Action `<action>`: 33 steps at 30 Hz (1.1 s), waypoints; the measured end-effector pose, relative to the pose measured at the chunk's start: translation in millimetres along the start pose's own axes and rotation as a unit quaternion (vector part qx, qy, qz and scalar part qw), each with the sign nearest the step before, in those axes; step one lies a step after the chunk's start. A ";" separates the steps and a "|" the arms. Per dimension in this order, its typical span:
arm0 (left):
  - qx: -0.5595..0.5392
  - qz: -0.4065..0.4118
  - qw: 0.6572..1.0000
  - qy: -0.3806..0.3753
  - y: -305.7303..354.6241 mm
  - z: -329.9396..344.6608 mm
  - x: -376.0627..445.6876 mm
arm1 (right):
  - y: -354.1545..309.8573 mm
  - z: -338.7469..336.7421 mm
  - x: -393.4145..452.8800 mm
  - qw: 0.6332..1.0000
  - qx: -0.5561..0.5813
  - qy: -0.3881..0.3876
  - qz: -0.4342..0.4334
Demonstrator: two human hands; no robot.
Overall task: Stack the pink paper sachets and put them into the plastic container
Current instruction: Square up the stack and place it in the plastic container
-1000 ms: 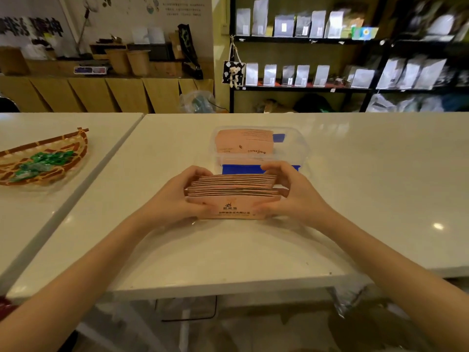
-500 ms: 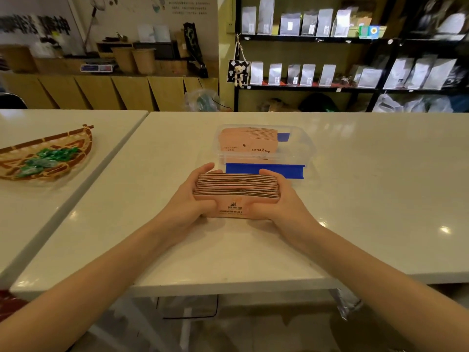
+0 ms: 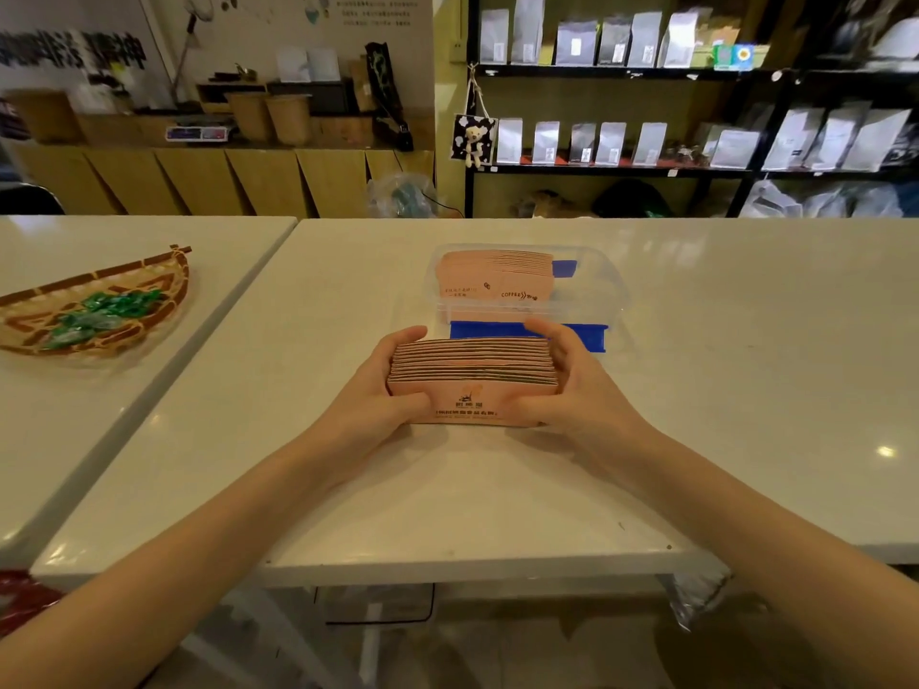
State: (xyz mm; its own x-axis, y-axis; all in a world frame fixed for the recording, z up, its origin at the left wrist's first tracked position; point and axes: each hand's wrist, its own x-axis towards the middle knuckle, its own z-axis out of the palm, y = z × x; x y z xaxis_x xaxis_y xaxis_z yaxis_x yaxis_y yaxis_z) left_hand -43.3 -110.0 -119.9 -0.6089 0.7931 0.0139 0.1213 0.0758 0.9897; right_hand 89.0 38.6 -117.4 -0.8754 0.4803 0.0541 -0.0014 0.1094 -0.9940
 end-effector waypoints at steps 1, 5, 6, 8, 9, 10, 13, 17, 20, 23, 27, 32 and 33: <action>0.007 -0.003 1.000 -0.001 0.6 -0.2 -0.1 | 0.1 -1.6 0.0 1.000 0.000 -0.007 -0.004; 0.049 -0.003 0.998 -0.027 4.0 -6.0 2.7 | -3.0 -9.2 0.8 0.999 -0.028 -0.030 -0.011; 0.067 0.000 0.997 -0.040 5.2 -9.0 4.0 | -5.0 -11.5 2.1 0.998 -0.057 -0.036 -0.019; 0.110 0.002 0.991 -0.075 8.5 -15.8 6.4 | -8.1 -16.7 5.1 0.992 -0.118 -0.042 -0.030; 0.135 -0.002 0.986 -0.098 10.3 -19.5 7.4 | -8.9 -19.1 6.4 0.989 -0.141 -0.045 -0.032; 0.159 -0.004 0.980 -0.120 12.4 -22.7 8.3 | -9.5 -21.2 7.5 0.985 -0.160 -0.049 -0.033; 0.232 0.004 0.958 -0.168 20.0 -30.9 10.5 | -11.9 -25.3 9.4 0.976 -0.204 -0.061 -0.034; 0.370 0.017 0.912 -0.178 38.7 -39.8 15.0 | -18.4 -29.8 12.0 0.964 -0.249 -0.081 -0.047; 0.440 0.038 0.880 -0.177 50.5 -40.9 22.2 | -25.2 -32.8 16.0 0.955 -0.277 -0.097 -0.043; 0.474 0.043 0.857 -0.198 59.5 -38.1 30.2 | -33.0 -38.9 23.3 0.944 -0.304 -0.121 -0.040; 0.483 0.075 0.850 -0.197 83.4 -40.4 50.2 | -58.3 -52.5 36.6 0.938 -0.319 -0.120 -0.067; 0.527 0.130 0.825 -0.161 130.3 -41.9 87.5 | -100.5 -69.0 65.5 0.935 -0.331 -0.076 -0.106; 0.532 0.135 0.822 -0.151 136.9 -41.8 94.4 | -106.4 -71.9 71.0 0.934 -0.333 -0.064 -0.114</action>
State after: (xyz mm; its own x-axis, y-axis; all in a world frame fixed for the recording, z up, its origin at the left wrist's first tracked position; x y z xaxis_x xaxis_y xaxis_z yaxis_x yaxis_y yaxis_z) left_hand -116.9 -50.0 22.9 -0.2439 0.9696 0.0180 0.9354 0.2303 0.2684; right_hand 61.7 123.6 -0.9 -0.9399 0.2750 0.2021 0.0693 0.7337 -0.6760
